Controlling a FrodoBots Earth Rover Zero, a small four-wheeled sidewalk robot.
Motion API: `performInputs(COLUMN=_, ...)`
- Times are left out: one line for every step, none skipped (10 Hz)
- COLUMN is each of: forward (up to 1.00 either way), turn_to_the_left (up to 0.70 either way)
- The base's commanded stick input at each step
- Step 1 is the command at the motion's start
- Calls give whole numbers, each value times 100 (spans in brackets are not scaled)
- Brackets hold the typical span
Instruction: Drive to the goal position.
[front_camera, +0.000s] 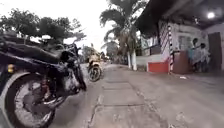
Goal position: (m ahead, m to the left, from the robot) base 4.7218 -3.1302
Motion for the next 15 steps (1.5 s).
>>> performInputs(forward=70, turn_to_the_left=0)
performInputs(forward=70, turn_to_the_left=0)
performInputs(forward=70, turn_to_the_left=0)
performInputs(forward=70, turn_to_the_left=0)
performInputs(forward=70, turn_to_the_left=-13)
performInputs(forward=70, turn_to_the_left=-20)
performInputs(forward=70, turn_to_the_left=0)
performInputs(forward=70, turn_to_the_left=0)
performInputs(forward=70, turn_to_the_left=0)
performInputs(forward=70, turn_to_the_left=0)
performInputs(forward=70, turn_to_the_left=0)
performInputs(forward=70, turn_to_the_left=0)
performInputs(forward=70, turn_to_the_left=0)
performInputs(forward=70, turn_to_the_left=0)
performInputs(forward=70, turn_to_the_left=0)
